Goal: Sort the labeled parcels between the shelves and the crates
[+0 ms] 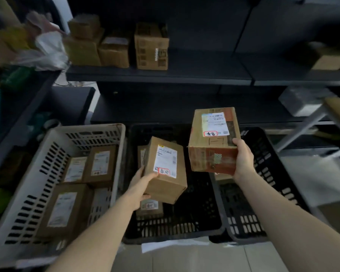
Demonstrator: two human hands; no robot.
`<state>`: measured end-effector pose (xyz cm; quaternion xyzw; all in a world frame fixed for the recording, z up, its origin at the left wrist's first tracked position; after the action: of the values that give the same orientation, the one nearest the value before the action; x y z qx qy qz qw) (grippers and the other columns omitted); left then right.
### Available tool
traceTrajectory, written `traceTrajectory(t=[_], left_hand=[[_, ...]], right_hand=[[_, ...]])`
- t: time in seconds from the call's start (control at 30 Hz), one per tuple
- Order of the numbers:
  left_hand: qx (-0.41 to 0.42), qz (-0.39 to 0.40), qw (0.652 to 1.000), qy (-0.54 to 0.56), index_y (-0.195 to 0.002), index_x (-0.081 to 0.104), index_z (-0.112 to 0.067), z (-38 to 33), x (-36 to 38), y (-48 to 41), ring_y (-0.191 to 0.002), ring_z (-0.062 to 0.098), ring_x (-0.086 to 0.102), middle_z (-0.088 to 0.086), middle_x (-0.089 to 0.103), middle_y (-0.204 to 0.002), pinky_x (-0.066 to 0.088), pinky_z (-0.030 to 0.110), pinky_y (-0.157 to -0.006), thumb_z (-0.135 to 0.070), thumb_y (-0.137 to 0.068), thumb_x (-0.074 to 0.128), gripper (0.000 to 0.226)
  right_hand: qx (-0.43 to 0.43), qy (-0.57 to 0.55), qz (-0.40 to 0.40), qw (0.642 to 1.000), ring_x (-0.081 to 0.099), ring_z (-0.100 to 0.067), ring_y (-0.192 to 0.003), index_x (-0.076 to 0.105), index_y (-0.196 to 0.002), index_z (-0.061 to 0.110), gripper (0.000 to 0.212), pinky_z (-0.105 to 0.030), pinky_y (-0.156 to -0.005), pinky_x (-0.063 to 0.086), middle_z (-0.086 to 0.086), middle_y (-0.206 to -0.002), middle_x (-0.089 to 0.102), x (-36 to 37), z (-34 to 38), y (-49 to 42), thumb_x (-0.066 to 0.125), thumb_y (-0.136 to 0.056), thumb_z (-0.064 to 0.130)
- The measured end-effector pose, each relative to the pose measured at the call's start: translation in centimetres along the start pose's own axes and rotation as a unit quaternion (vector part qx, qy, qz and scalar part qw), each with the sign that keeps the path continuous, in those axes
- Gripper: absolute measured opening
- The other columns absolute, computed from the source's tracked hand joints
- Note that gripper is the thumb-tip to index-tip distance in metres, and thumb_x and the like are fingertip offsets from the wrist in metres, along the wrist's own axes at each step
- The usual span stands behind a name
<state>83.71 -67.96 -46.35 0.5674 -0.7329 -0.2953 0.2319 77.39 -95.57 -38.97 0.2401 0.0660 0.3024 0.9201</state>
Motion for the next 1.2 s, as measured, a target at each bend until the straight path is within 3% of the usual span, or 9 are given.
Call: traceTrajectory(t=[0.17, 0.33, 0.5, 0.67, 0.77, 0.9, 0.93, 1.07, 1.2], left_hand=[[-0.039, -0.028, 0.999, 0.027, -0.141, 0.033, -0.037, 5.4, 6.1, -2.2, -0.113, 0.024, 0.048, 0.005, 0.049, -0.132, 0.047, 0.048, -0.095, -0.035, -0.082, 0.068, 0.068], [-0.067, -0.065, 0.994, 0.057, -0.139, 0.037, -0.035, 10.4, 11.1, -4.6, -0.114, 0.026, 0.05, 0.006, 0.051, -0.132, 0.047, 0.048, -0.096, -0.032, -0.084, 0.066, 0.062], [-0.079, -0.119, 0.987, 0.077, -0.138, 0.04, -0.032, 13.5, 12.2, -8.2, -0.118, 0.03, 0.052, 0.002, 0.054, -0.127, 0.044, 0.051, -0.1, -0.022, -0.086, 0.065, 0.058], [-0.062, -0.14, 0.982, -0.114, -0.148, 0.023, -0.028, 16.6, 12.7, -10.5, -0.135, 0.035, 0.034, 0.013, 0.033, -0.149, 0.031, 0.047, -0.112, -0.015, -0.088, 0.061, 0.072], [0.011, -0.085, 0.906, -0.415, -0.149, 0.012, -0.037, 16.1, 13.9, -10.5, -0.145, 0.036, -0.003, 0.012, -0.007, -0.158, 0.015, 0.047, -0.118, -0.021, -0.086, 0.063, 0.082], [0.111, 0.07, 0.659, -0.74, -0.147, -0.001, -0.043, 15.8, 15.5, -11.5, -0.142, 0.033, -0.024, 0.001, -0.025, -0.156, 0.004, 0.057, -0.115, -0.003, -0.088, 0.051, 0.088], [0.115, 0.089, 0.623, -0.768, -0.148, -0.003, -0.042, 16.0, 15.7, -11.9, -0.142, 0.034, -0.024, 0.003, -0.025, -0.156, 0.004, 0.059, -0.115, -0.005, -0.089, 0.051, 0.088], [0.09, 0.096, 0.578, -0.805, -0.144, -0.015, -0.045, 16.9, 15.6, -13.7, -0.142, 0.043, -0.014, 0.007, -0.026, -0.155, 0.025, 0.058, -0.11, -0.011, -0.089, 0.055, 0.095], [0.112, 0.084, 0.58, -0.803, -0.145, -0.01, -0.046, 16.7, 15.2, -13.9, -0.139, 0.05, 0.004, 0.013, -0.02, -0.156, 0.038, 0.053, -0.103, -0.01, -0.092, 0.049, 0.086]], right_hand=[[0.007, -0.017, -0.021, 1.0, 0.064, -0.028, -0.105, 0.054, -0.131, 0.027, 0.053, -0.049, -0.092, 0.052, -0.005, -0.115, 0.065, -5.7, -2.0, -3.9, 0.06, -0.081, 0.044], [0.087, -0.05, -0.028, 0.995, 0.066, -0.025, -0.09, 0.062, -0.112, 0.027, 0.032, -0.04, -0.077, 0.055, -0.005, -0.103, 0.07, -9.9, -6.1, -6.6, 0.057, -0.085, 0.043], [0.138, -0.12, -0.029, 0.983, 0.065, -0.025, -0.094, 0.063, -0.099, 0.026, 0.026, -0.05, -0.092, 0.051, -0.004, -0.099, 0.069, -11.8, -8.7, -9.0, 0.056, -0.085, 0.047], [0.166, -0.163, -0.022, 0.972, 0.063, -0.028, -0.104, 0.062, -0.108, 0.026, 0.036, -0.054, -0.096, 0.047, -0.006, -0.112, 0.068, -12.9, -10.9, -10.3, 0.054, -0.083, 0.051], [0.177, -0.195, -0.025, 0.964, 0.061, -0.029, -0.107, 0.062, -0.11, 0.026, 0.039, -0.055, -0.097, 0.045, -0.007, -0.115, 0.066, -13.2, -12.2, -10.4, 0.053, -0.083, 0.053], [0.172, -0.209, -0.038, 0.962, 0.061, -0.03, -0.107, 0.062, -0.113, 0.025, 0.043, -0.056, -0.096, 0.046, -0.008, -0.116, 0.066, -13.8, -13.3, -10.7, 0.052, -0.083, 0.055], [0.169, -0.209, -0.043, 0.962, 0.061, -0.03, -0.107, 0.062, -0.114, 0.025, 0.045, -0.056, -0.096, 0.046, -0.008, -0.116, 0.067, -14.1, -13.5, -10.9, 0.052, -0.083, 0.055], [0.159, -0.209, -0.062, 0.963, 0.061, -0.031, -0.107, 0.063, -0.109, 0.024, 0.041, -0.056, -0.097, 0.045, -0.008, -0.113, 0.068, -15.3, -14.6, -11.3, 0.051, -0.084, 0.055], [0.152, -0.152, -0.071, 0.974, 0.064, -0.029, -0.104, 0.064, -0.11, 0.024, 0.04, -0.052, -0.093, 0.05, -0.007, -0.11, 0.07, -16.2, -15.6, -10.7, 0.053, -0.084, 0.052]])
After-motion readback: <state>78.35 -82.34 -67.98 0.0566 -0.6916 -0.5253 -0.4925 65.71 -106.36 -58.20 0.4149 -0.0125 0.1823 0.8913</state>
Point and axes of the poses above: each hand's wrist, its own y-axis away from the middle knuckle, its own x-axis out of the palm, z = x × y, the point moved 3 cm from there along -y, towards the middle knuckle
